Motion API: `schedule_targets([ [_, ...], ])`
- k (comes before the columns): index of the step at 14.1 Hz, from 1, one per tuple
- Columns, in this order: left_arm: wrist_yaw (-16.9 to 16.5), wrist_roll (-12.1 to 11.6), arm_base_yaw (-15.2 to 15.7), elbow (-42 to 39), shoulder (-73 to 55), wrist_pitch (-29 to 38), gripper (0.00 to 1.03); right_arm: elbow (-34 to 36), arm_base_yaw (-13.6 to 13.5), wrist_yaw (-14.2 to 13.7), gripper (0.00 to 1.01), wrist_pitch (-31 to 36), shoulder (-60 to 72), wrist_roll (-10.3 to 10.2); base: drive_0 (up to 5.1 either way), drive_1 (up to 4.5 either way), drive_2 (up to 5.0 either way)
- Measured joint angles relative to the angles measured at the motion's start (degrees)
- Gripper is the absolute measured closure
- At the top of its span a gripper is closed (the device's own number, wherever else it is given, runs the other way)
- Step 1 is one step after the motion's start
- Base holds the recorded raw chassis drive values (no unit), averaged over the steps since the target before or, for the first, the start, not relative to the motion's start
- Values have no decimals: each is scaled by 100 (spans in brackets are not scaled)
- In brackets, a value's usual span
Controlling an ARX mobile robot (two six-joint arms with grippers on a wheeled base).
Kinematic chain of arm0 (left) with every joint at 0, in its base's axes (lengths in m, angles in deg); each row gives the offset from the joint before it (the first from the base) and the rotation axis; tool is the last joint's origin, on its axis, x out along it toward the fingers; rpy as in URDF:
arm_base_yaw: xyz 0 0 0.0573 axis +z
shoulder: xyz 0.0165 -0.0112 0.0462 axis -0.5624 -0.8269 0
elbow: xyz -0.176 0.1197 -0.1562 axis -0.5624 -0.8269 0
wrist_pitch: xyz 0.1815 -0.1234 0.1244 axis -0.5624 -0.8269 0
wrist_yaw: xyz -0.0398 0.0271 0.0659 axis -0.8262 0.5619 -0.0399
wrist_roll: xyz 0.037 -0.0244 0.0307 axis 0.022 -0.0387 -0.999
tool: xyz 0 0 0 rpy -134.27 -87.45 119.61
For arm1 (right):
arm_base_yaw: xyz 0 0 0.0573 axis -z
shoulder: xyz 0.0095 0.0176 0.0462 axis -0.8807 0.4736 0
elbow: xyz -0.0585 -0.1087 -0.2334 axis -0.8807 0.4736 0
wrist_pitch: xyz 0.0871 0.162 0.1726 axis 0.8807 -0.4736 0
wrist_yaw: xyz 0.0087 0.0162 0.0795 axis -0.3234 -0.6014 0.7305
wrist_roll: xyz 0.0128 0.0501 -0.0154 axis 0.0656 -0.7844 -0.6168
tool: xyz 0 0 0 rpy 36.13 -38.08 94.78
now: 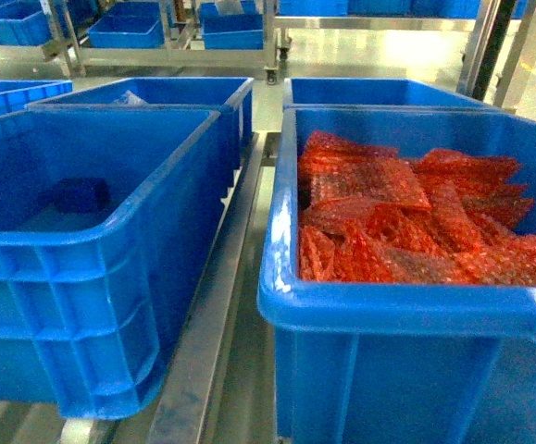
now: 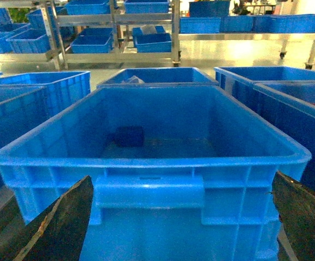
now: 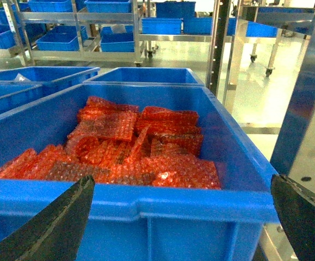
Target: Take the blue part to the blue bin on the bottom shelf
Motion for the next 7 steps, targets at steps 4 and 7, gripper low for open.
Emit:
schedule_targets([
  [4,7,4,0,0,0,0,5,0,0,0,3,-4,0,0,14,-392,421],
  [7,7,4,0,0,0,-26,5,0,0,0,3,-15,0,0,4,-132,140],
])
